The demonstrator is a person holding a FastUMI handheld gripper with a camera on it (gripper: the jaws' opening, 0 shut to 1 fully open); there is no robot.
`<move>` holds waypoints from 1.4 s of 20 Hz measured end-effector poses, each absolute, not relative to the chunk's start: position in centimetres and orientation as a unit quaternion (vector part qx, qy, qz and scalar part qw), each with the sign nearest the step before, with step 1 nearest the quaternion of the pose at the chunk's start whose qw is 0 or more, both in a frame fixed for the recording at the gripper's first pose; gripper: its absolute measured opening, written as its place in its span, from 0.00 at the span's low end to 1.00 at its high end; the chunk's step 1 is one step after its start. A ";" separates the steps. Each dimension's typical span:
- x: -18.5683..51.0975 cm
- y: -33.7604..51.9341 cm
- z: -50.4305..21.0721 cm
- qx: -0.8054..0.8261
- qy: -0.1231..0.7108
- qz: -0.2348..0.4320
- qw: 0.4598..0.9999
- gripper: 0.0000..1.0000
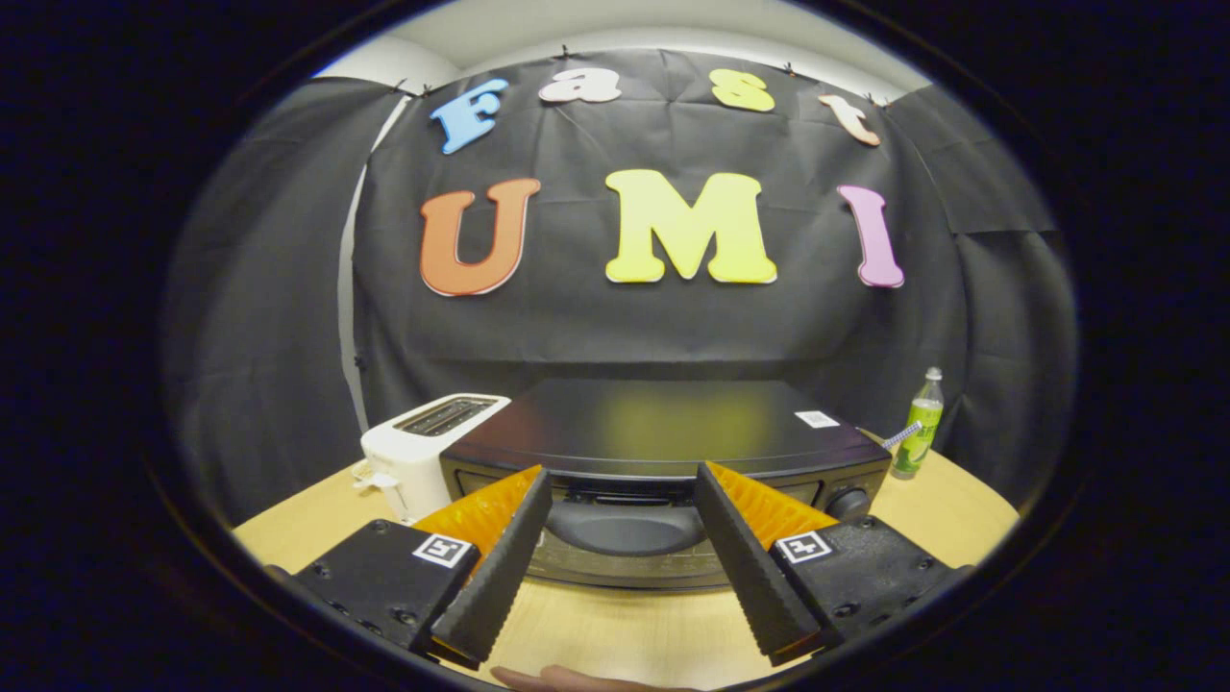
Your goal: Open the toaster oven, put the food inside, and close the toaster oven door.
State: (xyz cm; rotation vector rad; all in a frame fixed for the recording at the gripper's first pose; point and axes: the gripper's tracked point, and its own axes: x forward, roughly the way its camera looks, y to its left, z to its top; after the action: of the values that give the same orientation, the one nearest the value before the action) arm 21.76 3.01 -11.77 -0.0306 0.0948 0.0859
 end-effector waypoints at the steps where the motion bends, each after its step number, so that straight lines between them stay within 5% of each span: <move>1: 22.5 2.9 -12.6 -0.013 0.066 0.039 0.997 1.00; 12: 17.8 2.7 -14.6 -0.029 0.079 0.037 0.996 1.00; 28: 10.3 1.2 -24.5 -0.040 0.219 0.052 0.973 1.00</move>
State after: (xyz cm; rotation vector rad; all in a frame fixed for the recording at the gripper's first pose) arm 10.31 1.22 -24.49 -0.0814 0.4426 0.1040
